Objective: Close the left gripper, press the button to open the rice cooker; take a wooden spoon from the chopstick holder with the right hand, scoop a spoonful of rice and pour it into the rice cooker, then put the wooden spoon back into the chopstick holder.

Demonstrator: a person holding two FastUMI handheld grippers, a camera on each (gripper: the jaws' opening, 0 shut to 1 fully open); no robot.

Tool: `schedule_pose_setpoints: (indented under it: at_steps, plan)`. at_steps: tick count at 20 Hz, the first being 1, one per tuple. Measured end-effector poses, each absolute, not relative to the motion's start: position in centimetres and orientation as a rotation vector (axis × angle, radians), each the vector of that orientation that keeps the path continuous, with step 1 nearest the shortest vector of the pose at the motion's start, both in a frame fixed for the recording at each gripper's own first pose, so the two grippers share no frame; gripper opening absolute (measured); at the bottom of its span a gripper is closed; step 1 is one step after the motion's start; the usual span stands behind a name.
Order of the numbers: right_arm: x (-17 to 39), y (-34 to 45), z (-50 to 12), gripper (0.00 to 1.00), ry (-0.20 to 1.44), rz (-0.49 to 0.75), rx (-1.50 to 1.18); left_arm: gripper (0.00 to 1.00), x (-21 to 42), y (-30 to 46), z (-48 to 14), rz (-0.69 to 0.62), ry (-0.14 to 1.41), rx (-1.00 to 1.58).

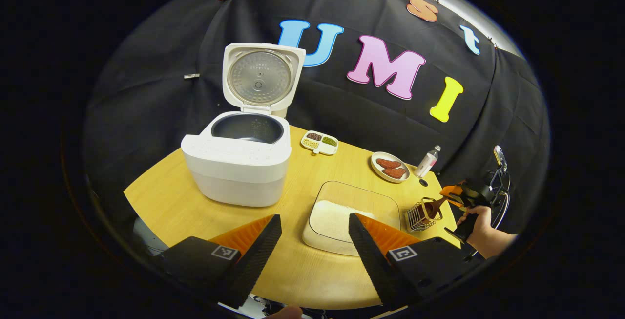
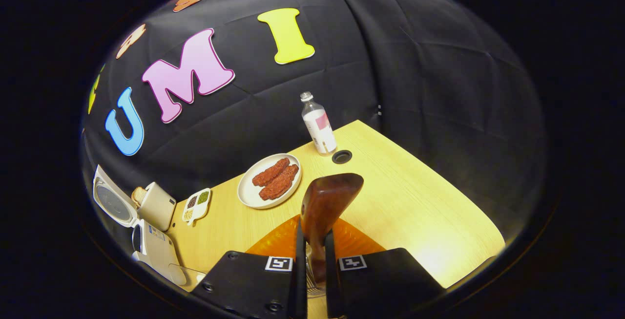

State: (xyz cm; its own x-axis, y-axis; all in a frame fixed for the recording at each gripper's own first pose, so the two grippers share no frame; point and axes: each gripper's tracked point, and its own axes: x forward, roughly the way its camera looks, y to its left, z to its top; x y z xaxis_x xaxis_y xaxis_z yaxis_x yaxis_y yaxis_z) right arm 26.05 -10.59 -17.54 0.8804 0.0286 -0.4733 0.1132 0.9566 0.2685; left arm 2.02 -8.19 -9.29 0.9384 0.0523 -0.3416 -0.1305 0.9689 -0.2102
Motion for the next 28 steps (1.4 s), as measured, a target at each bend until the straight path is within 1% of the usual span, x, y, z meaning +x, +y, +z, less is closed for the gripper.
schedule_pose_setpoints:
  at_steps: [2,3,4,6,8,9,12,15,17,22,26,28]
  plan:
    - [25.9,-11.2,-16.9,0.22,0.468,-0.07,0.303,0.96,2.2,-7.5,-8.7,0.095,0.318,-0.24]
    - [25.8,-11.6,-16.6,0.22,0.457,-0.079,0.306,0.96,2.3,-6.8,-8.4,0.103,0.309,-0.249]
    - [25.5,-11.7,-16.3,0.39,0.45,-0.081,0.309,0.96,2.4,-6.0,-8.0,0.117,0.297,-0.252]
    - [24.7,-11.9,-15.4,0.56,0.435,-0.082,0.298,0.96,2.7,-3.8,-6.7,0.156,0.262,-0.235]
    - [23.7,-12.9,-14.6,0.97,0.415,-0.1,0.257,0.96,3.1,-2.5,-4.9,0.146,0.21,-0.223]
    - [23.1,-13.6,-13.9,0.99,0.397,-0.118,0.238,0.95,3.2,-1.4,-3.8,0.162,0.185,-0.207]
    - [21.1,-14.9,-11.6,0.98,0.337,-0.13,0.163,0.95,4.1,1.6,-1.2,0.211,0.13,-0.115]
    - [19.3,-15.8,-10.0,0.98,0.319,-0.123,0.094,0.95,5.1,2.0,1.7,0.161,0.095,-0.082]
    - [18.4,-16.1,-9.2,0.98,0.313,-0.12,0.063,0.95,5.7,2.7,4.8,0.16,0.038,-0.09]
    - [16.1,-16.6,-6.9,0.99,0.274,-0.125,0.014,0.95,8.7,5.6,11.8,0.2,-0.049,-0.045]
    - [15.7,-16.5,-5.1,0.99,0.227,-0.109,-0.138,0.94,12.1,7.4,17.9,0.186,-0.139,-0.042]
    - [15.0,-16.0,-4.5,0.99,0.219,-0.093,-0.161,0.94,13.7,8.8,20.5,0.191,-0.168,-0.02]
